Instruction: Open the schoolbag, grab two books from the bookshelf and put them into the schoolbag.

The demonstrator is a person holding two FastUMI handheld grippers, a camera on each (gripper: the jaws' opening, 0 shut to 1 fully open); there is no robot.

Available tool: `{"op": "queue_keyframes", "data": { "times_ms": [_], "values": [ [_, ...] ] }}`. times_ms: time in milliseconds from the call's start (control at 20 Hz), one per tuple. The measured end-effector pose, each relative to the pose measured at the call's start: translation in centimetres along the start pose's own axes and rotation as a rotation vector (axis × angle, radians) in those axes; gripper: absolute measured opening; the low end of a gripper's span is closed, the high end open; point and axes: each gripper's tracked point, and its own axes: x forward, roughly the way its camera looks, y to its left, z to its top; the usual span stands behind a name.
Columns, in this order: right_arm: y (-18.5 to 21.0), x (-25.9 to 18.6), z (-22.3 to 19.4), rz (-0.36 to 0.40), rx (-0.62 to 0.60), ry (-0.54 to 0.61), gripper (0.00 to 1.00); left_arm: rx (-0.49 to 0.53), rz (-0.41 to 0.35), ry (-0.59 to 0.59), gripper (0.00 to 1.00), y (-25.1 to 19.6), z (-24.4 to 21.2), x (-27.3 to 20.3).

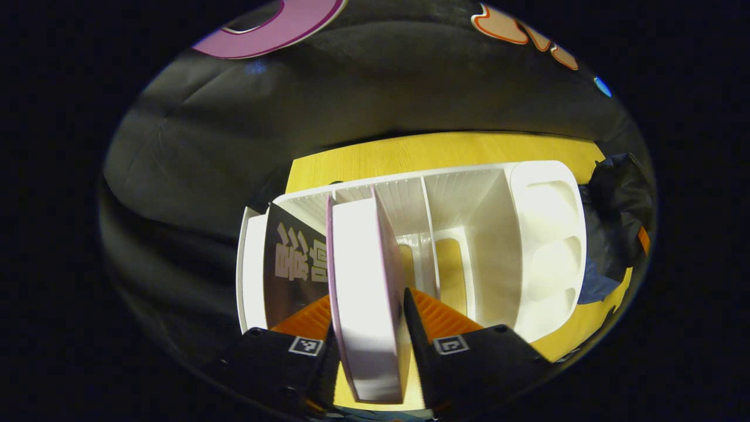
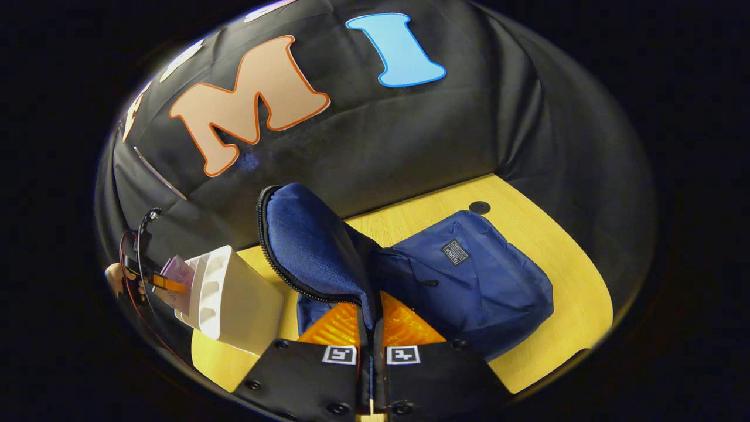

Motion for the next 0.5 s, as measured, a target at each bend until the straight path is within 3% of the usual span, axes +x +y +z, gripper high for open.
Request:
{"op": "queue_keyframes", "data": {
  "times_ms": [250,500],
  "values": [
    [0.01,0.05,-0.15,0.000,-0.003,0.004,0.05,0.017,-0.039,0.035,0.35,-1.55,0.14,-0.38],
    [0.03,0.06,-0.07,-0.001,0.006,0.002,0.05,0.030,-0.036,0.043,0.36,-1.54,0.18,-0.42]
  ]
}}
